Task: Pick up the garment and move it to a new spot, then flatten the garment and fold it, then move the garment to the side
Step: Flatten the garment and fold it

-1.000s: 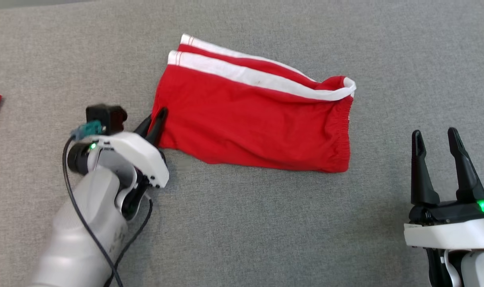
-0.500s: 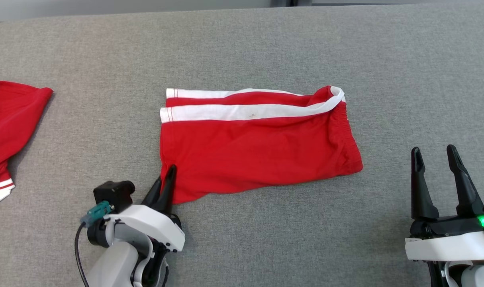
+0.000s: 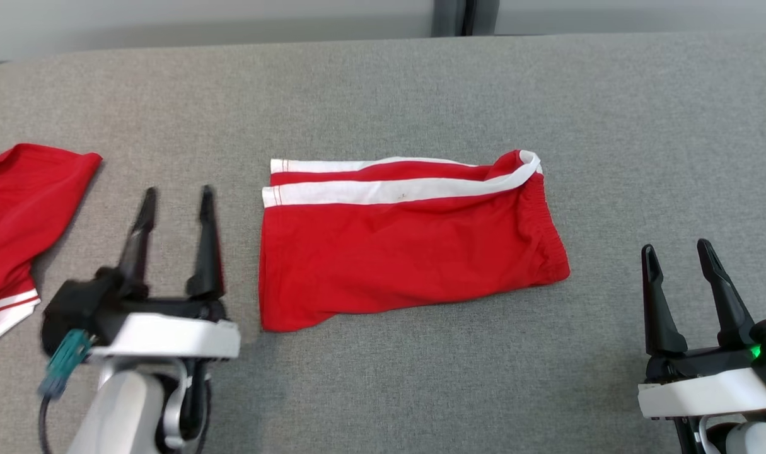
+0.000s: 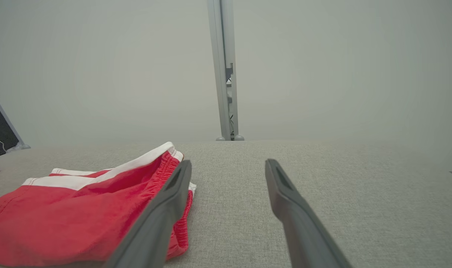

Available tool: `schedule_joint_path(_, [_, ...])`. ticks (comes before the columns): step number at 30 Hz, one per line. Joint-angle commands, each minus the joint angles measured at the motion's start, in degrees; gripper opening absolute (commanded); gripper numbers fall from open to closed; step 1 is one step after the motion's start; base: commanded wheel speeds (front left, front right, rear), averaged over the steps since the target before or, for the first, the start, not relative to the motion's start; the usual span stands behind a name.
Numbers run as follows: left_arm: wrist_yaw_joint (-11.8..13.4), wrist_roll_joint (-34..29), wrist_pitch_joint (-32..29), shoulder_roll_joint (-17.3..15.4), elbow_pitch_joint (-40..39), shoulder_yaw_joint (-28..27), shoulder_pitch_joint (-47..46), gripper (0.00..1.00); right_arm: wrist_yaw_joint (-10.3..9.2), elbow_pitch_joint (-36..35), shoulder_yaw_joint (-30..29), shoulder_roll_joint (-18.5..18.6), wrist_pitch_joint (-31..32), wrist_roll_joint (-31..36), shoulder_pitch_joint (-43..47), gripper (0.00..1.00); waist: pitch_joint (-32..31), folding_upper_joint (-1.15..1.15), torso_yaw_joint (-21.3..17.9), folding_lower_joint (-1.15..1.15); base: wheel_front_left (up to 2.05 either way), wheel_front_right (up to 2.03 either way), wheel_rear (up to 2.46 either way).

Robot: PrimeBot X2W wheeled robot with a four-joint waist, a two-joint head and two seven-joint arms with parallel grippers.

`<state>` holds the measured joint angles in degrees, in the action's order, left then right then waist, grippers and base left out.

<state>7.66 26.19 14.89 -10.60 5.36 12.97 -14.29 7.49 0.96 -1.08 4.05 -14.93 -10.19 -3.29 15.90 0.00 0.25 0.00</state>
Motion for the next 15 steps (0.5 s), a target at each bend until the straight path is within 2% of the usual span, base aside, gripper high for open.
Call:
schedule_joint_path(1, [0.3,-1.7,0.1,-0.3,-1.7,-1.7,1.5,1.0,0.01,0.4,0.0,0.4,-0.3,0.2,0.2,1.0,-0.9,0.0,0.0,0.0,0.0,0.0,0.0])
schedule_joint_path(7, [-1.5,-6.6,0.2,0.1,-7.5,-5.9,8.4,1.0,0.01,0.9,0.0,0.8,-0.3,0.3,1.2,1.0,-2.7,0.0,0.0,0.0,0.0,0.0,0.0])
schedule_joint_path(11, [-2.6,-7.0,0.2,-0.3,-6.5,-5.7,11.8,1.0,0.01,1.2,0.0,1.0,-0.3,0.2,1.4,1.0,-3.2,0.0,0.3,0.0,0.0,0.0,0.0])
schedule_joint_path(15, [-2.7,-7.6,0.2,-0.4,-6.2,-5.8,12.8,1.0,0.01,1.7,-0.1,0.9,-0.3,-0.1,1.8,1.0,-3.6,0.0,0.7,0.0,0.0,0.0,0.0])
